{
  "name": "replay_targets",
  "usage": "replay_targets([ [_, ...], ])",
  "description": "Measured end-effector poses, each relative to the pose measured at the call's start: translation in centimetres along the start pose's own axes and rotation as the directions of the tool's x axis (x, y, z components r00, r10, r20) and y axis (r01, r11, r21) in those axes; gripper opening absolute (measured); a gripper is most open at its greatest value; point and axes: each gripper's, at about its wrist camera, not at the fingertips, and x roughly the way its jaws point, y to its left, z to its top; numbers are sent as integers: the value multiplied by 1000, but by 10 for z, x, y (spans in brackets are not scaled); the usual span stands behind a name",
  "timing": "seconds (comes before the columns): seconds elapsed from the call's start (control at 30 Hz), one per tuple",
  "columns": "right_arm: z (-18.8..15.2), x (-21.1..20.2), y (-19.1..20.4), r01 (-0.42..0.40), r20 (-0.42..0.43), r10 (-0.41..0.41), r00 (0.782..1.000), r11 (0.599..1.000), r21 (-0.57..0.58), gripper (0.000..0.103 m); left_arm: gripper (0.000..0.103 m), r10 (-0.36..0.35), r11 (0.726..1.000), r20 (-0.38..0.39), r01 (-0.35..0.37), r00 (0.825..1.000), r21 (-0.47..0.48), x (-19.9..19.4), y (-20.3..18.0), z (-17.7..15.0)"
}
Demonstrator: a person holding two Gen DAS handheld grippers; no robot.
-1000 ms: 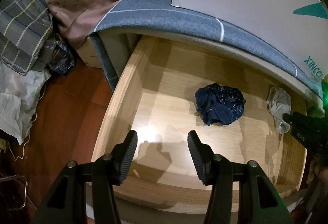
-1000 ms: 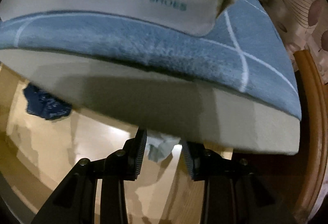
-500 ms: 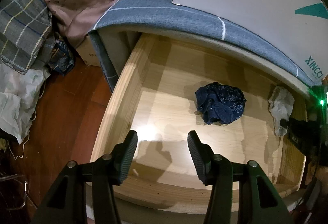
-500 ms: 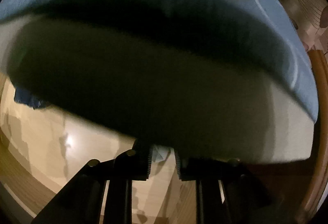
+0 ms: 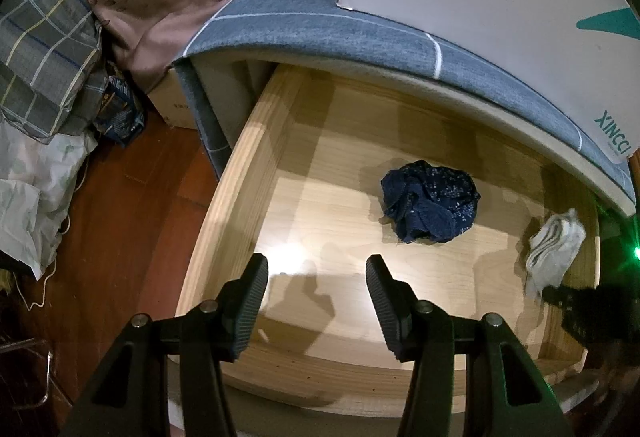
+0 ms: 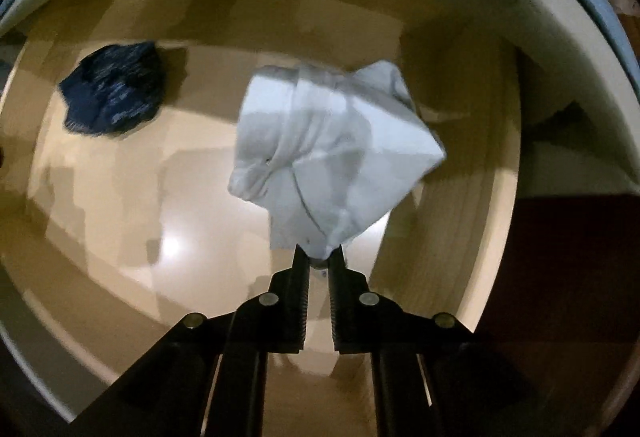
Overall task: Take underwear out of drawer
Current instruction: 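Move the right tool back into the drawer and grasp the white underwear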
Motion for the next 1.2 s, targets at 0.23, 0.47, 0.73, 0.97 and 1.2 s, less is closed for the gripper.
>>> replay_targets([
  [0.23, -9, -12, 7, -25, -23, 25, 999, 1000, -19, 4, 52, -1, 1000, -1, 1, 1000, 6, 0, -2, -1],
  [0.47, -10, -16, -11, -53, 24, 51, 998, 995, 83, 20, 52, -2, 1000, 0, 2, 1000, 1, 2, -2, -1],
  [0.73, 32, -7, -26, -25, 63, 13, 998, 981, 193, 43, 52, -5, 1000, -2, 5, 1000, 4, 1, -2, -1],
  [0.97, 51, -12, -32, -31, 106, 9, 994, 976, 217, 43, 52, -5, 1000, -5, 5, 1000, 3, 0, -1, -1],
  [1.2, 47, -13, -37, 8, 133, -40, 990, 972, 233, 54, 52, -1, 1000, -1, 1, 1000, 12, 0, -2, -2],
])
